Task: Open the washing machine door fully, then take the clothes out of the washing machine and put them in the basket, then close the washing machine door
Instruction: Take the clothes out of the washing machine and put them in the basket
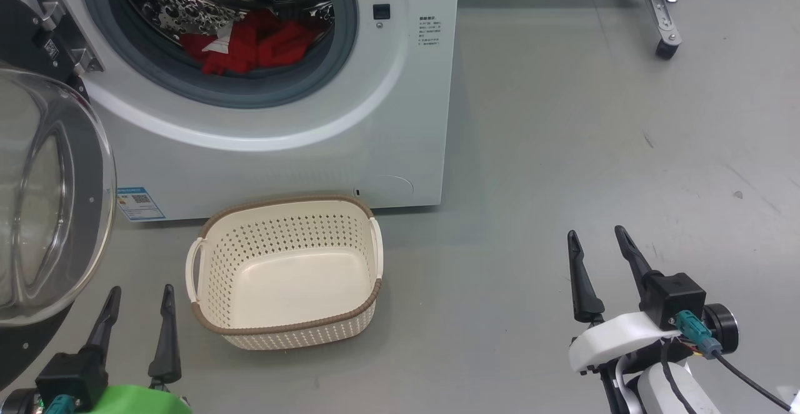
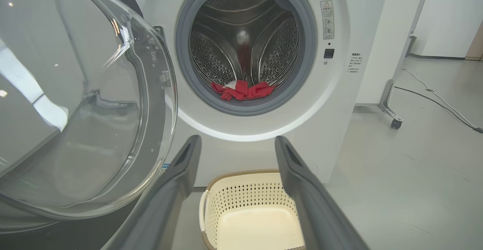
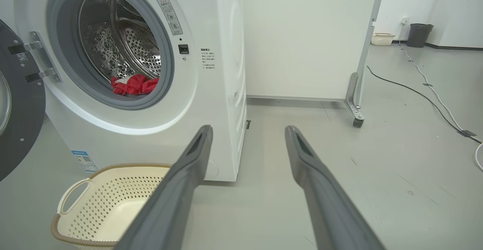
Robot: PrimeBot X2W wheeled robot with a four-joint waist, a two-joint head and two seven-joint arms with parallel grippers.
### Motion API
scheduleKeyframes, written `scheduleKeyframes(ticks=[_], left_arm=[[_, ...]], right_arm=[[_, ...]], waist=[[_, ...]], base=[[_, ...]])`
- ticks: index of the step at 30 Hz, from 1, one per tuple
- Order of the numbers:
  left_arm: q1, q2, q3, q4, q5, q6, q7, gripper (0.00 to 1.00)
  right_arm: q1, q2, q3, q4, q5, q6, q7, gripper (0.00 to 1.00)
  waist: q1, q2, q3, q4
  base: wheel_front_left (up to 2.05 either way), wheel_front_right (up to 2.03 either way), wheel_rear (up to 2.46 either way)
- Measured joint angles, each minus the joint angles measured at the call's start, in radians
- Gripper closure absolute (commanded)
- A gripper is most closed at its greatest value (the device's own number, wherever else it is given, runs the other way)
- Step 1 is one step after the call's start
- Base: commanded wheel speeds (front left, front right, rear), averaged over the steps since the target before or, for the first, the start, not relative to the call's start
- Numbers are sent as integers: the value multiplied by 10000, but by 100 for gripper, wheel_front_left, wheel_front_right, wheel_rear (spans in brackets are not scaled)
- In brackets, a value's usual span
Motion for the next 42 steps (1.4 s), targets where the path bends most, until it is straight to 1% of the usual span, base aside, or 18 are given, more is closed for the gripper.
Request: scheduleKeyframes(ticks=[14, 28, 42], left_arm=[[-4, -27, 75, -23, 0, -29, 0, 0], [-23, -59, 372, -128, -96, -40, 0, 0], [-23, -81, 378, -142, 0, -40, 0, 0]], right_arm=[[1, 2, -19, -35, 4, -4, 0, 0], [1, 6, 0, -38, 21, -48, 0, 0], [2, 6, 33, -38, 69, -75, 0, 0]], waist=[[0, 0, 148, 123], [0, 0, 172, 160], [0, 0, 260, 184]], base=[[69, -69, 0], [122, -117, -6], [94, -94, 0]])
